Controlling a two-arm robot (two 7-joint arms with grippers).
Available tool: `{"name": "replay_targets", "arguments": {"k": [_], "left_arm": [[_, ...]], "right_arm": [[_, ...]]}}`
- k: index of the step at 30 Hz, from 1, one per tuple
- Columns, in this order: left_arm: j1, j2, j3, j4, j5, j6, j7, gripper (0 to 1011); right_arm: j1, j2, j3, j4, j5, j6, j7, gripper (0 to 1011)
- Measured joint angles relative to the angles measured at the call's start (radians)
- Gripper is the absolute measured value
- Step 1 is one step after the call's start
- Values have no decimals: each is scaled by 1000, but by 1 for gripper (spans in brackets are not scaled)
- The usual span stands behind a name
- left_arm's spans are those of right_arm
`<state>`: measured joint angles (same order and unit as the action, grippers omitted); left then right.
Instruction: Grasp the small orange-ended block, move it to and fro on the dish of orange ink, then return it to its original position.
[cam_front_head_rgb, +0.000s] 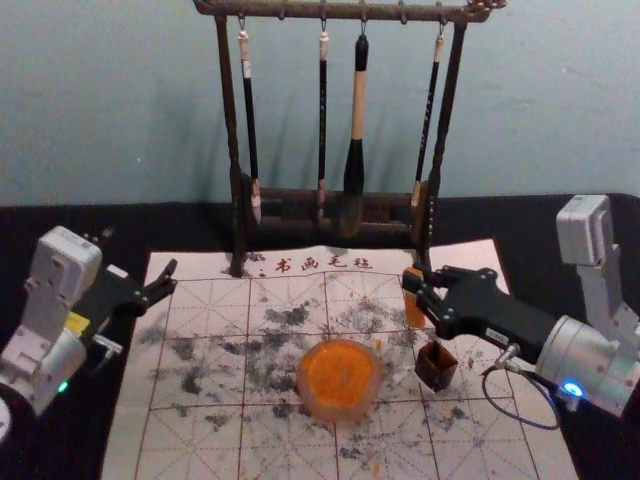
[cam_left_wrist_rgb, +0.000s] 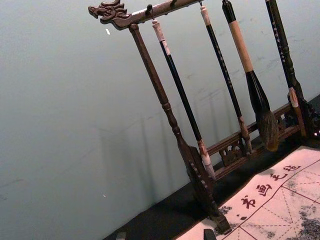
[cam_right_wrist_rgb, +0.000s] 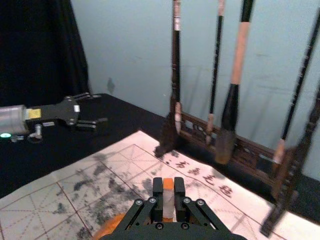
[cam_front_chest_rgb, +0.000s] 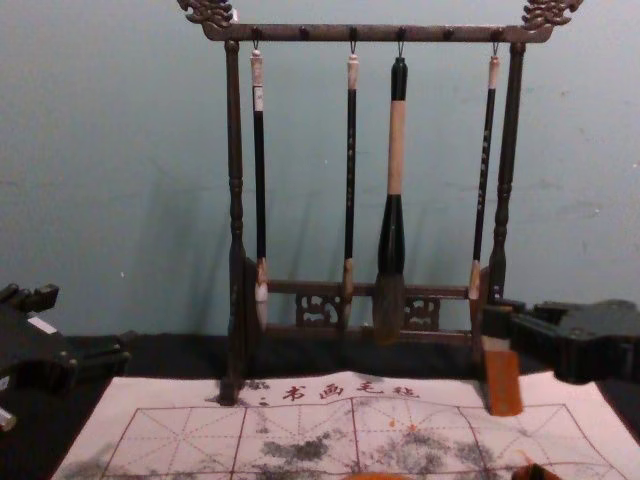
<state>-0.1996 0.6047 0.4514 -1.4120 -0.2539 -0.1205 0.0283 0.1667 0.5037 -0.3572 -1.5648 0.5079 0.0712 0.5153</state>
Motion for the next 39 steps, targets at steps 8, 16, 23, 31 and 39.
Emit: {"name": "replay_targets", "arguments": {"k": [8, 16, 23, 31, 39], "left_arm": [[0, 0, 0, 0, 0, 0, 0, 1001], [0, 0, 0, 0, 0, 0, 0, 1001], [0, 0, 0, 0, 0, 0, 0, 1001], [0, 0, 0, 0, 0, 0, 0, 1001], [0, 0, 0, 0, 0, 0, 0, 1001]], "right_arm": [[47, -28, -48, 73, -10, -118, 59, 81], [83, -79, -84, 192, -67, -287, 92, 80], [92, -112, -94, 264, -111, -396, 107, 81], [94, -126, -104, 281, -129, -417, 132, 81], [94, -120, -128, 274, -139, -393, 162, 81]]}}
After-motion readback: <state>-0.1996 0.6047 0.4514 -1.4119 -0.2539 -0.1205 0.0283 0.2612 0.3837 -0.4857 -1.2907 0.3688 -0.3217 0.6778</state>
